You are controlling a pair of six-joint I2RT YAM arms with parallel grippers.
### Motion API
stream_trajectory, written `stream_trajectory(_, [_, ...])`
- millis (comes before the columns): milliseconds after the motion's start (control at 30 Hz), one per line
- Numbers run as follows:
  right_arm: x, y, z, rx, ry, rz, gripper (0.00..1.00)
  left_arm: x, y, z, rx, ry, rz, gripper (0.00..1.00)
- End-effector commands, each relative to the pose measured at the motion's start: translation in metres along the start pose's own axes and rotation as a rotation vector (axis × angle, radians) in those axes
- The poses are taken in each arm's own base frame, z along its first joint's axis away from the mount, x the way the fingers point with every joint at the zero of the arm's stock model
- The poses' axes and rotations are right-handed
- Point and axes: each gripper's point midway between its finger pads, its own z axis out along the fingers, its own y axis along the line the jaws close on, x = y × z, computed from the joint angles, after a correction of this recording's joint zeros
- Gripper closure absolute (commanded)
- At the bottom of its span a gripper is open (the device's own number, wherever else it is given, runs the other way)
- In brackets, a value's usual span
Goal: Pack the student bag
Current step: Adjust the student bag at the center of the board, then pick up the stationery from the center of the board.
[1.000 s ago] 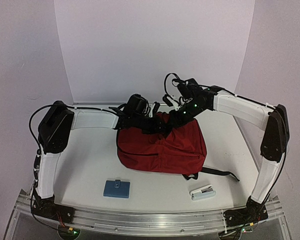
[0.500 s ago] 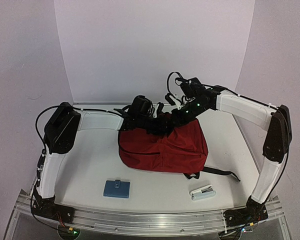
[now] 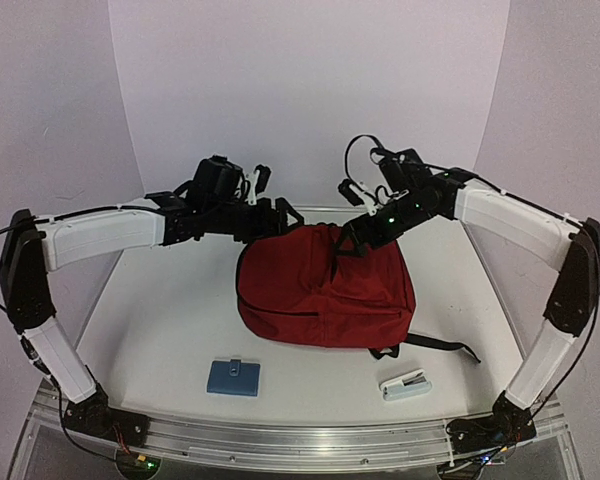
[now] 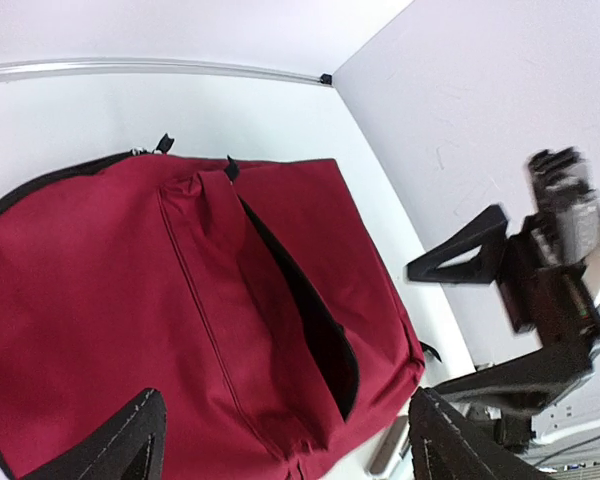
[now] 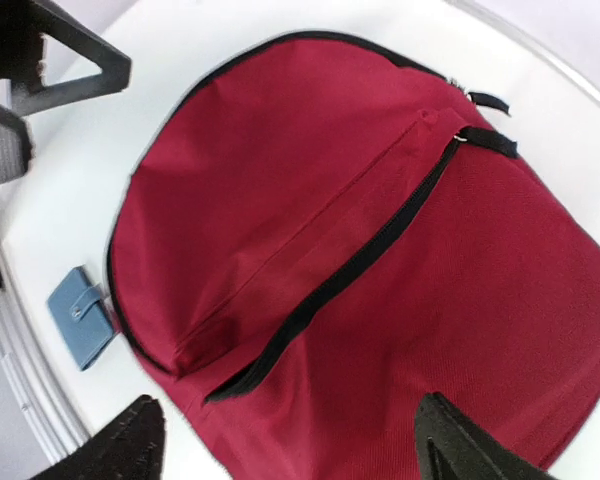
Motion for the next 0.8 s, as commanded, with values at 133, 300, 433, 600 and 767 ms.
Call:
stream_trajectory(133, [0.101, 0.05, -0.069, -0.206, 0.193, -0.384, 0.02, 0.026, 0.008, -0.04, -0.031, 0.021, 0.04, 0.09])
stream_trajectory(300, [0.168, 0.048, -0.076, -0.224, 0.338, -0.525, 0.02, 0.04, 0.017, -0.045, -0.052, 0.036, 0.018, 0.07])
stream_trajectory(433, [0.207, 0.041, -0.068, -0.203, 0.417, -0.606, 0.07, 0.047, 0.022, -0.046, -0.061, 0.042, -0.002, 0.07])
stream_trajectory(600, [0.237, 0.036, -0.056, -0.193, 0.459, -0.698, 0.08, 0.052, 0.026, -0.047, -0.068, 0.048, -0.021, 0.07])
stream_trajectory(767, [0.265, 0.031, -0.036, -0.154, 0.515, -0.8, 0.09, 0.051, 0.026, -0.052, -0.076, 0.04, -0.027, 0.07])
